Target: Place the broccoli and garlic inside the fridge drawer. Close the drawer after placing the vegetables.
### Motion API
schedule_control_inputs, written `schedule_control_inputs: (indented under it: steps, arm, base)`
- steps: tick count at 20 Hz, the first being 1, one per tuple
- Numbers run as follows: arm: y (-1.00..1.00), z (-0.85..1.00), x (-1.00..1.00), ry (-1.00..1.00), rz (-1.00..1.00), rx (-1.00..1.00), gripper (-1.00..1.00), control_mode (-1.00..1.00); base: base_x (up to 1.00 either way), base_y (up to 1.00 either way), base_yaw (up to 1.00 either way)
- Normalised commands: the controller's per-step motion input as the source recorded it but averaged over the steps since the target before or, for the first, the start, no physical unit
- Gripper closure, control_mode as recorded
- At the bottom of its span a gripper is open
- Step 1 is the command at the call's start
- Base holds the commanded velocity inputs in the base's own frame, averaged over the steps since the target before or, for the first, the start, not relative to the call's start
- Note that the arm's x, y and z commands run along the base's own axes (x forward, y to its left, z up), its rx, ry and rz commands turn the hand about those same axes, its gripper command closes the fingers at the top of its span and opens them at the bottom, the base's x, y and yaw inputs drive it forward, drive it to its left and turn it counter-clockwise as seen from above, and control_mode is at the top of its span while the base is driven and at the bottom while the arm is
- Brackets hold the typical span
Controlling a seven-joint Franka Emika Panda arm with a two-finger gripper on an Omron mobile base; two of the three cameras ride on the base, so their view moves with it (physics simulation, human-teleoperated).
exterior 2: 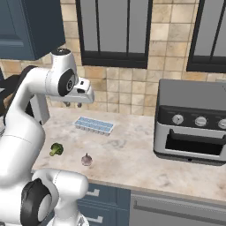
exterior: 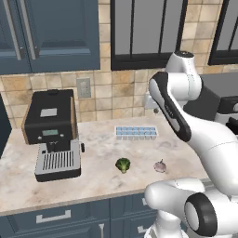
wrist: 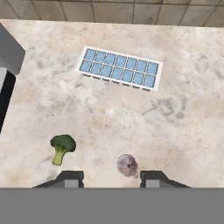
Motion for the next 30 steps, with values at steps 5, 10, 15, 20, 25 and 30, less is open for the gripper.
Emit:
schedule_control_inputs:
  steps: [5,10,15,20,25,30]
  arm:
    - [0.15,-0.49,-0.37,0.01,0.00,-0.03,-1.00,-1.00]
    - [0.01,-1.00,-0.82,0.07,0.00,-0.05,-1.00,-1.00]
    - [-0.08,-0.98,-0.07,0.25,0.00,0.00,-1.00,-1.00]
    - [-0.05,-0.51,0.00,0.10,0.00,0.00,-1.00,-1.00]
    - [0.00,-0.46,0.01,0.00,0.00,0.00,-1.00,-1.00]
    - [-0.01,-0.28,0.00,0.00,0.00,0.00,-1.00,-1.00]
  base:
    - [0.00,0.00,0.00]
    - [0.00,0.00,0.00]
    - [0.00,0.00,0.00]
    - [0.00,0.00,0.00]
    - [0.00,0.00,0.00]
    - [0.00,0.00,0.00]
